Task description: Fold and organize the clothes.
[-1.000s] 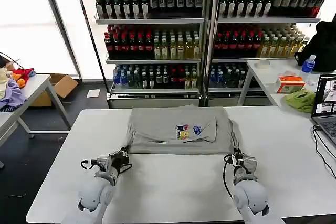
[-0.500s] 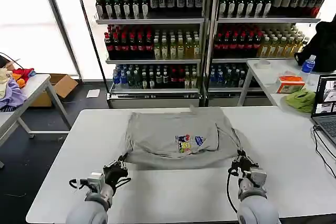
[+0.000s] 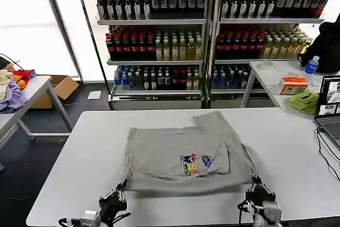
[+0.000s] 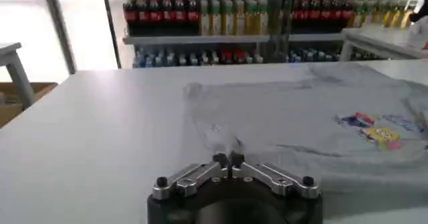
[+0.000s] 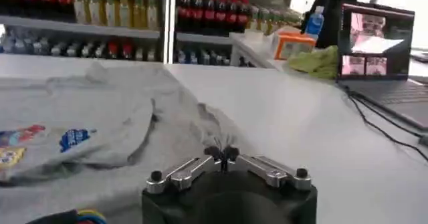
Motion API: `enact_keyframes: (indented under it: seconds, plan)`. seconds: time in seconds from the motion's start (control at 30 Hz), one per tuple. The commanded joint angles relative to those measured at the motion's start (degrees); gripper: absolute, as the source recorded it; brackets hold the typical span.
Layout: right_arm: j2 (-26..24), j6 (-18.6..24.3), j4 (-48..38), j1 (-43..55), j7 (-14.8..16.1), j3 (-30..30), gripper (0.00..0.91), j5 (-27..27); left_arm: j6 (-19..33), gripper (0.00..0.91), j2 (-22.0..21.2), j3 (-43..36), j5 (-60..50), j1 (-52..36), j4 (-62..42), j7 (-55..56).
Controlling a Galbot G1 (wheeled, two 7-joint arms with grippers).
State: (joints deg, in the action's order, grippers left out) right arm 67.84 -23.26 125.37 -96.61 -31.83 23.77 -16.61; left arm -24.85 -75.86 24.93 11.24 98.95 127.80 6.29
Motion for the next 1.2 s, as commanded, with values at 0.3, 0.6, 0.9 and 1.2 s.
enact_keyframes:
  seconds: [0.3,0.6,0.9,1.2]
  plan:
    - [-0.1,2.4,1.1,-7.1,-1.3,-1.1,0.0,3.0,2.1,0.01,-0.3,0.9,-1.6,5.8,-1.3,0.1]
    - [0.2,2.6,1.0,-7.5,-2.0,-1.5,0.907,3.6,2.2,0.907,-0.2,1.3,-2.0,5.7,-0.9,0.1]
    - [-0.1,2.5,9.1,-8.4,-2.1,0.6,0.907,4.5,0.3,0.907,-0.3,-0.4,-1.2,7.4,11.2,-0.8]
    - [-0.5,0.3,12.4,2.2,1.5,6.1,0.907,1.1,0.0,0.907,5.3,5.9,3.2,0.8,14.0,-3.1]
